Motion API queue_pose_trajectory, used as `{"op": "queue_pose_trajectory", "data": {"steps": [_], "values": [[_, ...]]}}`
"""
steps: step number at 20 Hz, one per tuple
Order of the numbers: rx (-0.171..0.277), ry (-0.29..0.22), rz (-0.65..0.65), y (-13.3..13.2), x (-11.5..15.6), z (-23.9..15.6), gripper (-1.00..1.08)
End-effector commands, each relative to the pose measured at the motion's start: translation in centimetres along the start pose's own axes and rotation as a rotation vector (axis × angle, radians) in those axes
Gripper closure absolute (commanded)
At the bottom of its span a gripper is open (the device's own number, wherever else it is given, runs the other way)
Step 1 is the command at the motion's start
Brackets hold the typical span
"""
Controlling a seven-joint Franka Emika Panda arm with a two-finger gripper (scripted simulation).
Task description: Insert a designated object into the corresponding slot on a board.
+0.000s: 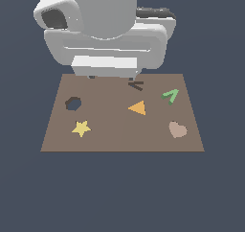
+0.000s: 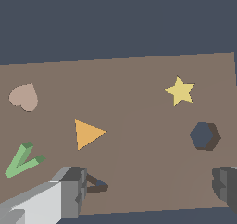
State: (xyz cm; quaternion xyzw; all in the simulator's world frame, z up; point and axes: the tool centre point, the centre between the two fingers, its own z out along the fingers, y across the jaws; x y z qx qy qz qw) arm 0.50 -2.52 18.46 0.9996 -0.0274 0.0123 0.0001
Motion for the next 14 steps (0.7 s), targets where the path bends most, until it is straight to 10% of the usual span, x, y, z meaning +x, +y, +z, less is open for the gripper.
{"op": "queue_pose_trajectory", "data": {"steps": [1, 14], "values": [[0.0, 0.0, 0.0, 0.0, 0.0, 0.0, -0.92], [-0.001, -0.002, 0.083, -1.7, -1.4, 1.3, -0.92]]}}
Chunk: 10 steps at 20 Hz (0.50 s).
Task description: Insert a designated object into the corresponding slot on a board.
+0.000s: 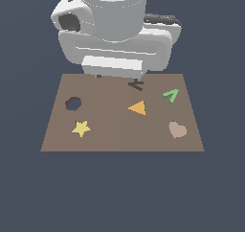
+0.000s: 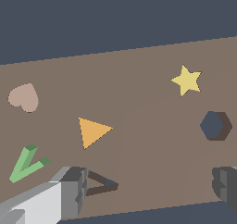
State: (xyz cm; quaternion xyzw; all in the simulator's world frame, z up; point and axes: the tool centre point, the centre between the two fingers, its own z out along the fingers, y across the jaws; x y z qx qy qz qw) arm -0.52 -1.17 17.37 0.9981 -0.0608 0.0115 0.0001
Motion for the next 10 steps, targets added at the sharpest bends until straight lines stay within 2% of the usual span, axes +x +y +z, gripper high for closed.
{"op": "queue_pose_trajectory", "data": {"steps": [1, 10], "values": [[0.0, -0.001, 0.029, -0.6, -0.5, 0.5, -0.92], [-0.003, -0.005, 0.188, -4.0, -3.0, 3.1, -0.92]]}}
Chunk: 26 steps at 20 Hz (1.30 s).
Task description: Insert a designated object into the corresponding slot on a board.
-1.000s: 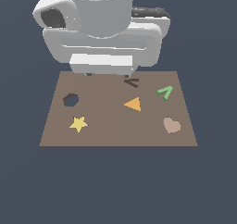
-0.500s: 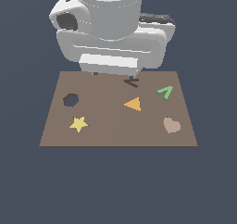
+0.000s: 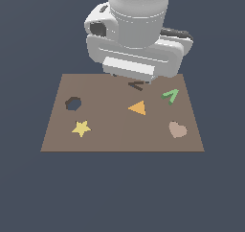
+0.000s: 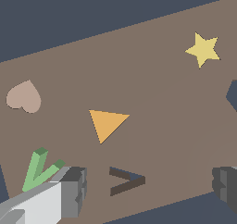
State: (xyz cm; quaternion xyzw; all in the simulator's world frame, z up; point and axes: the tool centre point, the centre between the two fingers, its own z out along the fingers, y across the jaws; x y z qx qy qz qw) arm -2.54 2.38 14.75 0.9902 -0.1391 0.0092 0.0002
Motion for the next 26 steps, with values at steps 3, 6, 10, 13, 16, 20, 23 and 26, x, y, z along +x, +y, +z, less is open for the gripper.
{"op": "queue_pose_trajectory", "data": {"steps": [3, 6, 10, 13, 16, 20, 23, 26], "values": [[-0.002, -0.003, 0.099, -2.0, -1.7, 1.6, -0.92], [-0.003, -0.005, 0.175, -3.7, -2.8, 2.9, -0.92], [-0.004, -0.008, 0.275, -6.1, -4.0, 4.5, -0.92], [-0.005, -0.01, 0.342, -7.7, -4.6, 5.6, -0.92], [-0.006, -0.011, 0.402, -9.2, -5.1, 6.6, -0.92], [-0.007, -0.013, 0.469, -11.0, -5.5, 7.8, -0.92], [-0.007, -0.014, 0.511, -12.1, -5.7, 8.4, -0.92], [-0.007, -0.015, 0.543, -13.0, -5.8, 9.0, -0.92]]}}
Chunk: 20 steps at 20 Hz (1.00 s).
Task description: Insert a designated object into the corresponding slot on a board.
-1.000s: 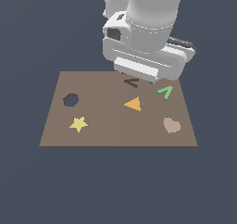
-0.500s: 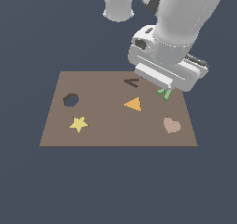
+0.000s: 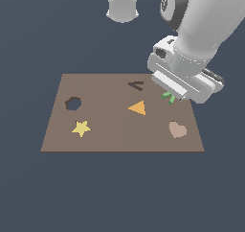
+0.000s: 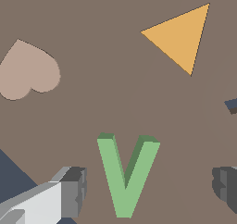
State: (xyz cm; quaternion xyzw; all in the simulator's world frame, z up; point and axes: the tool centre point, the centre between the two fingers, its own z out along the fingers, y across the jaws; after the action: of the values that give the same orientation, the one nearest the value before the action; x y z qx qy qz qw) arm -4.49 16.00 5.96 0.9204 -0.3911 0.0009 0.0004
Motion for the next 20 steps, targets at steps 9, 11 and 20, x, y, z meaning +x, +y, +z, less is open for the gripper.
{"op": "queue_pose_trajectory", "data": {"steps": [9, 11, 20], "values": [[0.0, -0.002, 0.062, -1.4, -0.8, 1.0, -0.92], [0.0, -0.002, 0.058, -1.3, -0.8, 1.0, -0.92], [0.0, -0.002, 0.062, -1.4, -0.8, 2.9, -0.92]]}}
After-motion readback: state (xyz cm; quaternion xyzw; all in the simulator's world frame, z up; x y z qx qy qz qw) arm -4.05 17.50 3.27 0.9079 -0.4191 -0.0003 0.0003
